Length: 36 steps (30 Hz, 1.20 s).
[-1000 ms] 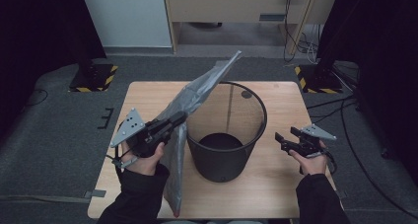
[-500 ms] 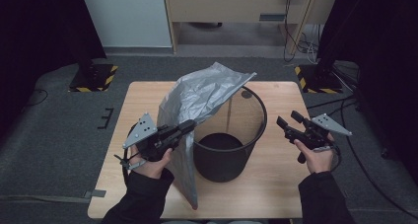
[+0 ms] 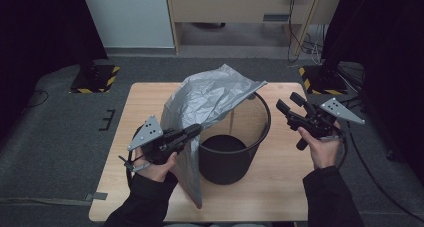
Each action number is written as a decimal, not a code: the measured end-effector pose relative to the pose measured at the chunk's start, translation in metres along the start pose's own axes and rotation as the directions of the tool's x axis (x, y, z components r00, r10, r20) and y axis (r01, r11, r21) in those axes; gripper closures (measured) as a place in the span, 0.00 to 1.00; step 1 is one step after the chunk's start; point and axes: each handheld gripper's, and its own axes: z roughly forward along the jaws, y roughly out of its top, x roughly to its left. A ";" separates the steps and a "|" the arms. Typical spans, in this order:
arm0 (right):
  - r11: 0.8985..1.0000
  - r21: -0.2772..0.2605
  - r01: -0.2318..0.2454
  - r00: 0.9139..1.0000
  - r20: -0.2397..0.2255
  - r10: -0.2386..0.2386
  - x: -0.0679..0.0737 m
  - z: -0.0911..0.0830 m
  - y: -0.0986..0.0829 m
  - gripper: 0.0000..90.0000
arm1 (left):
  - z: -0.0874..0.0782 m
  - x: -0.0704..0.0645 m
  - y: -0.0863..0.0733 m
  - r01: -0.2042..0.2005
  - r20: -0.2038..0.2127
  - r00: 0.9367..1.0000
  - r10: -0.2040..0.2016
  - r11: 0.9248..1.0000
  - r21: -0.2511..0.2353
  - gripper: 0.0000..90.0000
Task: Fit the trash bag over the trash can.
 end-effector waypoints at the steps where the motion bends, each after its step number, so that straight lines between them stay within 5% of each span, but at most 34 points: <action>1: 1.000 -0.004 0.005 1.000 -0.013 -0.005 0.002 0.002 0.003 0.37 | 0.000 -0.001 0.000 -0.004 0.003 1.000 0.004 1.000 0.001 0.98; 12: 0.998 -0.048 0.044 0.990 -0.132 -0.050 0.021 0.015 0.023 0.33 | 0.003 -0.004 0.001 0.010 0.014 1.000 -0.010 1.000 0.013 0.98; 22: 0.997 -0.073 0.019 0.980 -0.194 -0.033 0.032 0.026 0.034 0.35 | 0.004 -0.004 0.001 0.006 0.018 1.000 -0.006 1.000 0.017 0.98; 26: 0.998 -0.026 0.058 0.970 -0.235 -0.063 0.037 0.031 0.032 0.59 | 0.004 -0.004 0.001 0.008 0.022 1.000 -0.008 1.000 0.017 0.98; 30: 0.994 -0.013 0.110 0.957 -0.270 -0.109 0.038 0.031 0.028 0.96 | 0.004 -0.004 0.001 0.010 0.025 1.000 -0.010 1.000 0.017 0.98; 36: 0.992 -0.016 0.125 0.954 -0.272 -0.125 0.035 0.025 0.026 1.00 | 0.004 -0.004 0.001 0.022 0.028 0.999 -0.022 1.000 0.015 0.97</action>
